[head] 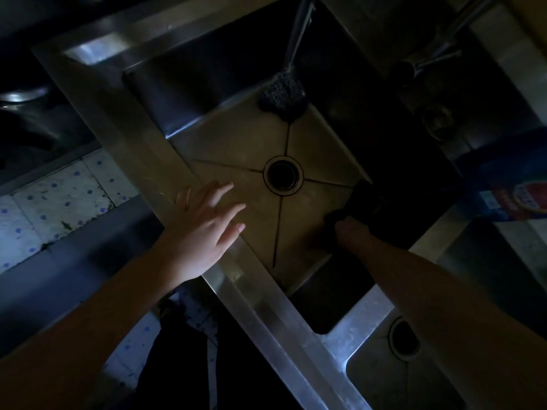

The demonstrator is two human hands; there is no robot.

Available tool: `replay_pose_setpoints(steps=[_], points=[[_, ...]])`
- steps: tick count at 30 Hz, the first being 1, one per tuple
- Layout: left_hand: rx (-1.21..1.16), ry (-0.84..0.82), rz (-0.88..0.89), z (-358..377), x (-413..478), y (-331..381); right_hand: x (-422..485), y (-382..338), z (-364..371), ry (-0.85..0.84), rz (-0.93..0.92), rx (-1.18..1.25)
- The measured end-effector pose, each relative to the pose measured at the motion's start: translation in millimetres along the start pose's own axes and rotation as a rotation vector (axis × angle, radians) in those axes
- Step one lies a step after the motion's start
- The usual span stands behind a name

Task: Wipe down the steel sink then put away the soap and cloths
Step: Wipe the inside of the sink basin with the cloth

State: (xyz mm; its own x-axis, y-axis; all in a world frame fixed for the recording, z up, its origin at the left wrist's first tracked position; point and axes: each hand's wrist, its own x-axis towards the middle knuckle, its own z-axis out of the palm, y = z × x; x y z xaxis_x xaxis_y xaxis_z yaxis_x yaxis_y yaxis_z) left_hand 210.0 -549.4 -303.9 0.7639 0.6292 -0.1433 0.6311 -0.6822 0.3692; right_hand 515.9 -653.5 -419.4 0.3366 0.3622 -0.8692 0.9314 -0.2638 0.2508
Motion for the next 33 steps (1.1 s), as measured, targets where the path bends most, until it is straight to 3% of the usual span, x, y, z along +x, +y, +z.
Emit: replay_pose_setpoints(steps=[3, 10, 20, 28, 33], points=[[0.012, 0.013, -0.002, 0.6, 1.1, -2.9, 14.6, 3.3, 7.2, 0.057, 0.031, -0.097], [0.011, -0.035, -0.022, -1.6, 0.9, -4.3, 0.4, -28.3, -1.0, -0.008, 0.095, 0.305], [0.100, 0.027, 0.053, -4.3, 3.2, -8.5, -16.2, -103.6, 42.5, -0.030, -0.089, 0.363], [0.044, 0.040, 0.017, -4.8, 4.1, -13.4, 3.8, -46.1, 22.8, 0.245, 0.197, 0.668], [0.049, 0.038, 0.005, -4.8, 4.1, -20.6, 18.6, -33.9, 17.4, 0.302, 0.341, 0.851]])
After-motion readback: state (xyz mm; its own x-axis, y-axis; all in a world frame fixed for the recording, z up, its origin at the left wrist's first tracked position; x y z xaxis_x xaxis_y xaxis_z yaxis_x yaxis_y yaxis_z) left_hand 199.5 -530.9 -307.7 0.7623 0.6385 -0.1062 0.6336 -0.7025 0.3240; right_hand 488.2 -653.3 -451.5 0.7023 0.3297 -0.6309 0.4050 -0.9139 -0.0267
